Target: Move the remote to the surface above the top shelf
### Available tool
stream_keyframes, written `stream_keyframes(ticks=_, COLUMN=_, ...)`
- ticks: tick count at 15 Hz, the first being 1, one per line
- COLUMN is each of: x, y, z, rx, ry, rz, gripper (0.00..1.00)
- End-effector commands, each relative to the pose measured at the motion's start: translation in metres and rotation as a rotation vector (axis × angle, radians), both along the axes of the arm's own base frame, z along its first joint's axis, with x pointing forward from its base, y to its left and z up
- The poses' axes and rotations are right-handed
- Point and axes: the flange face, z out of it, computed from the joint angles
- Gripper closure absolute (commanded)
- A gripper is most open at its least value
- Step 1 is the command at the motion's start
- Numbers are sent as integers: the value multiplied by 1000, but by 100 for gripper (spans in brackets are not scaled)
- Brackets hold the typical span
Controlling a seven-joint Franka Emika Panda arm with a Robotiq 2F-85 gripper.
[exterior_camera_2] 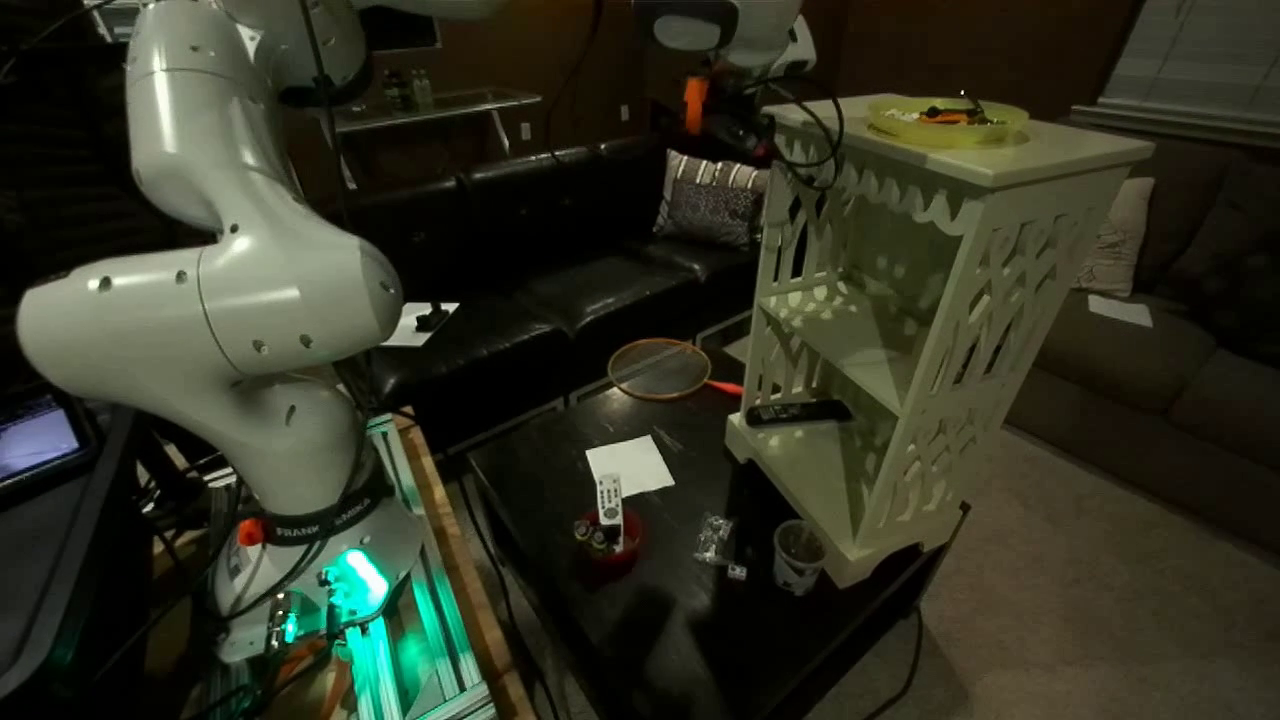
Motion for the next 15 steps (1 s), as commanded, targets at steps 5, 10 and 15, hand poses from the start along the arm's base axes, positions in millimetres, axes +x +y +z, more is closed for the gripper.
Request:
stream_keyframes(ticks=5, x=25, y=-22, z=67, rx=279, ry=-73, rz=-26, gripper=58)
stream_keyframes(ticks=10, x=40, y=-46, z=81, rx=270, ry=-199, rz=-311, gripper=58)
stream_keyframes(ticks=15, x=45, y=-27, z=79, rx=142, ry=-312, rz=-425, gripper=58)
